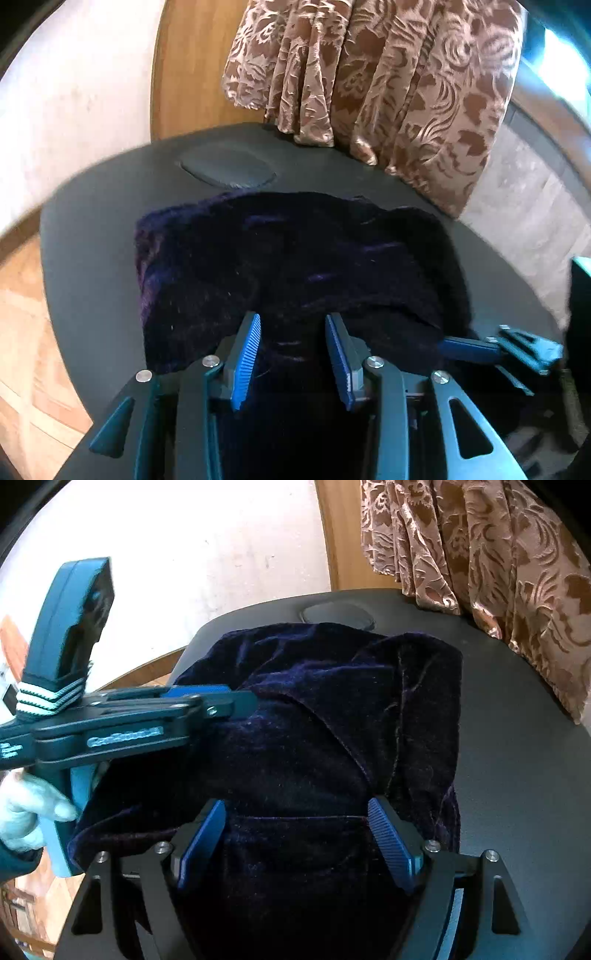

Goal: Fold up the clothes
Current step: 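Release the folded velvet top and lift both grippers away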

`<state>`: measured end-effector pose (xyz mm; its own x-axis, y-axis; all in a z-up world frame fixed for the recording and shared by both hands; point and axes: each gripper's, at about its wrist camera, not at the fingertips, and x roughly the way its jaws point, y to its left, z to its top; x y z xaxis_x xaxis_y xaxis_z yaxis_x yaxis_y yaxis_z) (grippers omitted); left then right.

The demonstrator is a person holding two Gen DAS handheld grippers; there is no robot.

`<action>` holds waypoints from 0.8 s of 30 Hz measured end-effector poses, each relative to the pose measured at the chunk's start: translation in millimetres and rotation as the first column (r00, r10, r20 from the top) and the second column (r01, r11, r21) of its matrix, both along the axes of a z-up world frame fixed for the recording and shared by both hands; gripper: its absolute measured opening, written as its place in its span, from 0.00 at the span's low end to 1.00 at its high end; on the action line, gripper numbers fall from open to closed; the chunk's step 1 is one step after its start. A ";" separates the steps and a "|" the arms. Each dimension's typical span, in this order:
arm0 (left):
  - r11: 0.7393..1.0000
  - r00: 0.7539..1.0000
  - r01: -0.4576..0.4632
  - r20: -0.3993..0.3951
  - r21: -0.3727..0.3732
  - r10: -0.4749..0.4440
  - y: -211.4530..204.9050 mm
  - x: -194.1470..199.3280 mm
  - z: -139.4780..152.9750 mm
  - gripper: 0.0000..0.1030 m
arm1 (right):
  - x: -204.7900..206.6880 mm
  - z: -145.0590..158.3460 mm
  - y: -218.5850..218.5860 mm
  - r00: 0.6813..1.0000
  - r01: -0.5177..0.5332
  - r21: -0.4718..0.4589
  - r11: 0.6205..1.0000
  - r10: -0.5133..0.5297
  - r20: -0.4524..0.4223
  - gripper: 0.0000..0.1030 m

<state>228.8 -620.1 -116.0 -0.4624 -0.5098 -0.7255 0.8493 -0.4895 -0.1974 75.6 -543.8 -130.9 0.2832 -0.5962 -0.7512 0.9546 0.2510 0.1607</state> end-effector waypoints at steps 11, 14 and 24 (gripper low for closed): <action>0.958 0.952 -0.258 0.137 -0.124 0.274 82.5 32.0 63.5 0.56 | 14.6 62.8 65.0 0.966 0.250 -0.054 0.967 -0.253 -0.061 1.00; 0.941 0.932 -0.305 0.156 -0.147 0.327 108.8 41.2 85.2 0.56 | 27.6 81.6 81.5 0.933 0.321 -0.098 0.942 -0.332 -0.137 1.00; 0.916 0.939 -0.339 -0.020 -0.215 0.343 169.2 81.5 138.6 0.50 | 55.5 114.9 134.9 0.951 0.281 -0.150 0.948 -0.296 -0.088 1.00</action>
